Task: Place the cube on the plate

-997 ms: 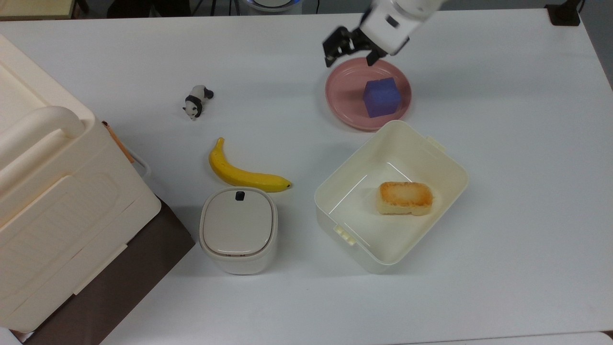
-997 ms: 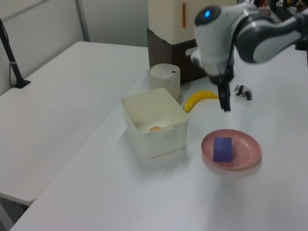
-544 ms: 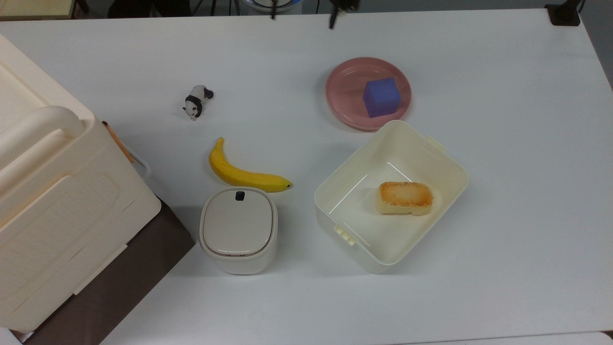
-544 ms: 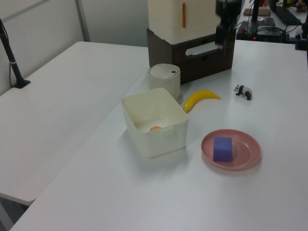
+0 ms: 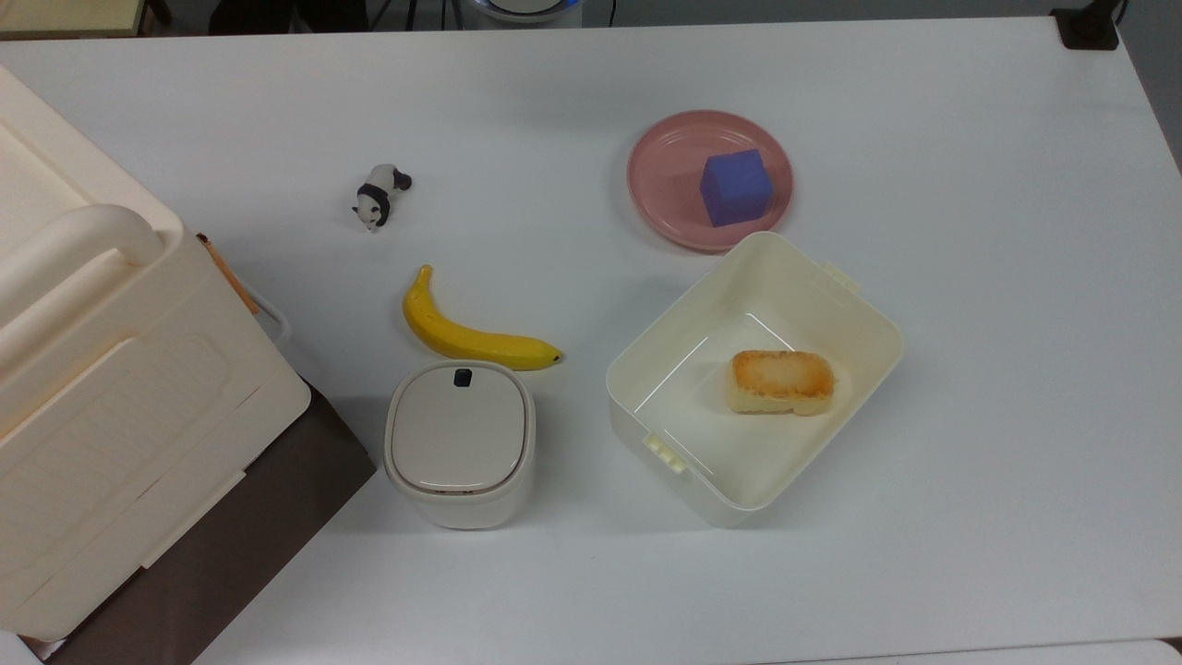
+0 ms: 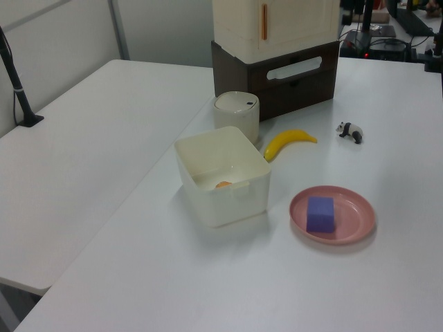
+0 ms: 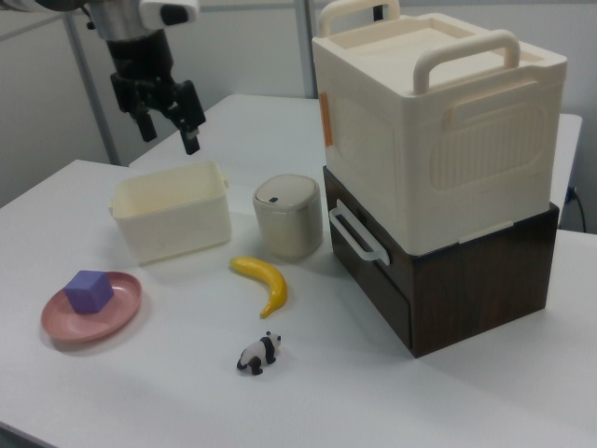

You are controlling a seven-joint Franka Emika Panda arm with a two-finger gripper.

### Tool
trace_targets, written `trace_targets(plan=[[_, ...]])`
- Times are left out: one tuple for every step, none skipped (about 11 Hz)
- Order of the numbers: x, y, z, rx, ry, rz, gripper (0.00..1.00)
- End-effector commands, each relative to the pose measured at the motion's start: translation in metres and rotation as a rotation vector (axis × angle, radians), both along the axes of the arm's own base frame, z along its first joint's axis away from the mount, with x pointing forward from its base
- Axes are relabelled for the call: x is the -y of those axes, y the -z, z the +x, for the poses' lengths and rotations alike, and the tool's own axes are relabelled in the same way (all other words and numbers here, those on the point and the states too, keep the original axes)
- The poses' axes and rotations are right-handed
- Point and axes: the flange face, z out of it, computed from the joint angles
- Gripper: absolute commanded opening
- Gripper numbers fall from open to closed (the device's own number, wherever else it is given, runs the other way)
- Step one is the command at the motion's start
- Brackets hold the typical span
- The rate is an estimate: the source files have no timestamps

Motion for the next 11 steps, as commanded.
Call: trace_targets(plan=[[0.024, 0.003, -0.002, 0.028, -0.010, 0.041, 1.00], [0.027, 0.009, 0.003, 0.048, 0.004, 0.039, 1.00], [0.023, 0.015, 0.006, 0.042, 0.004, 0.039, 1.00], [0.011, 0.022, 0.012, 0.027, 0.001, 0.041, 1.00], [0.002, 0.026, 0.015, 0.020, 0.041, 0.045, 1.00], [-0.004, 0.030, 0.018, 0.006, 0.078, 0.049, 1.00], [-0.006, 0.030, 0.018, 0.000, 0.085, 0.049, 1.00], [-0.006, 0.030, 0.017, 0.000, 0.075, 0.048, 1.00], [-0.004, 0.029, 0.018, 0.005, 0.072, 0.048, 1.00], [-0.003, 0.029, 0.019, 0.007, 0.048, 0.046, 1.00], [-0.002, 0.029, 0.019, 0.006, 0.041, 0.045, 1.00]])
